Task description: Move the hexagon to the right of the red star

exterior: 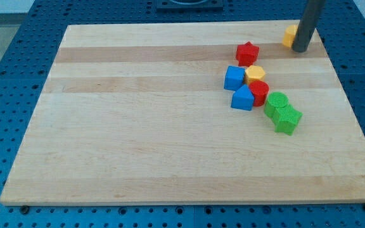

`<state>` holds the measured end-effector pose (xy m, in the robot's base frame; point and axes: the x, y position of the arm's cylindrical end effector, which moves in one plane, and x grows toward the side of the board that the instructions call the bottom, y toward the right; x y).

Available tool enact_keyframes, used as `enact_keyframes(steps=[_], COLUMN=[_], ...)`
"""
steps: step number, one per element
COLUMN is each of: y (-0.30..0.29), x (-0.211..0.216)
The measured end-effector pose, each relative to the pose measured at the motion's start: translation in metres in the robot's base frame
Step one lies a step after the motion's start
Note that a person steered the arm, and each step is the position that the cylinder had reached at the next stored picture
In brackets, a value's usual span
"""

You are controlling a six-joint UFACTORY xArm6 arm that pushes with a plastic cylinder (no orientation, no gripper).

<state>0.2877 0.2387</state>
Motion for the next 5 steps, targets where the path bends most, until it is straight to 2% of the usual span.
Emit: enact_keyframes(steps=[3,4,5], y=[-0.008,-0.008,-0.009], x=[-0.027,-0.004,0.046])
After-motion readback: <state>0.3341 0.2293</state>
